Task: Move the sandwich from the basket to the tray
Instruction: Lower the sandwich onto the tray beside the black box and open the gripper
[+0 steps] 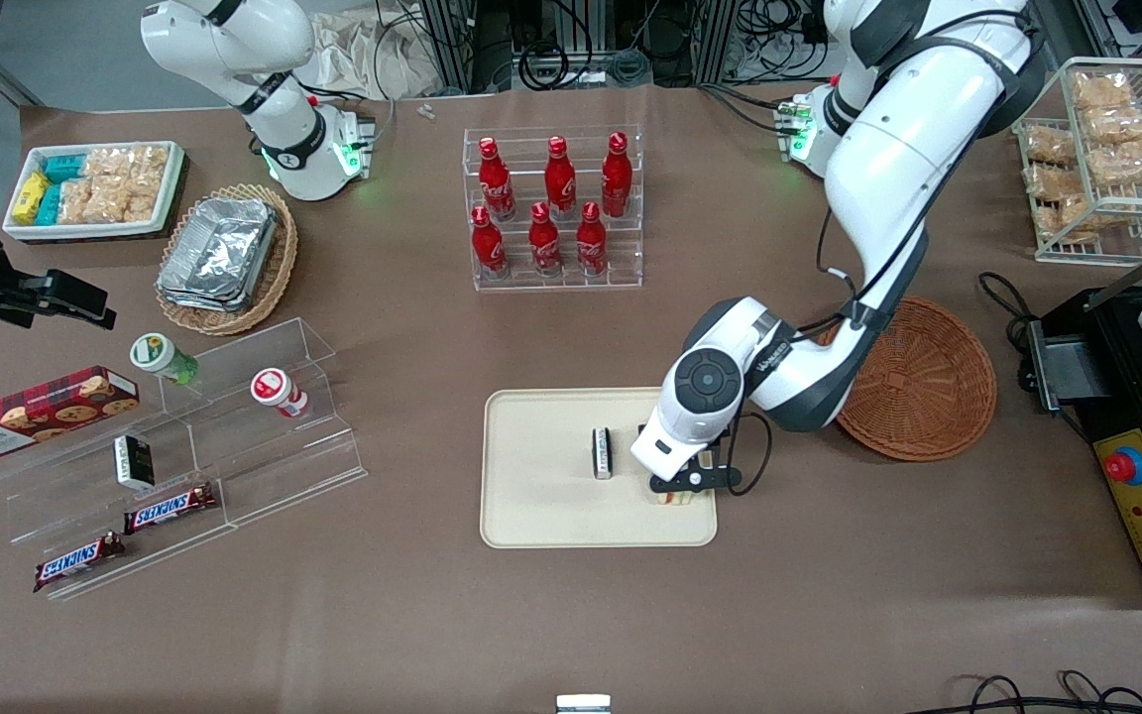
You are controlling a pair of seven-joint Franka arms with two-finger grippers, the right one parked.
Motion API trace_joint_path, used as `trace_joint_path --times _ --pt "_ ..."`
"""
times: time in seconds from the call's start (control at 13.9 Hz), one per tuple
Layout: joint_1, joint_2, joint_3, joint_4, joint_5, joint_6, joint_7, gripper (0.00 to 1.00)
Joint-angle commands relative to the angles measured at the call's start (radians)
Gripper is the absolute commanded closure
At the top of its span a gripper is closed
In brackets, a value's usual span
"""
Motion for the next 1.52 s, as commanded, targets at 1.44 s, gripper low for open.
trace_joint_path --times 1.44 --pt "0.165 -0.347 -0.003 0.037 -0.079 -0.275 0.093 0.0"
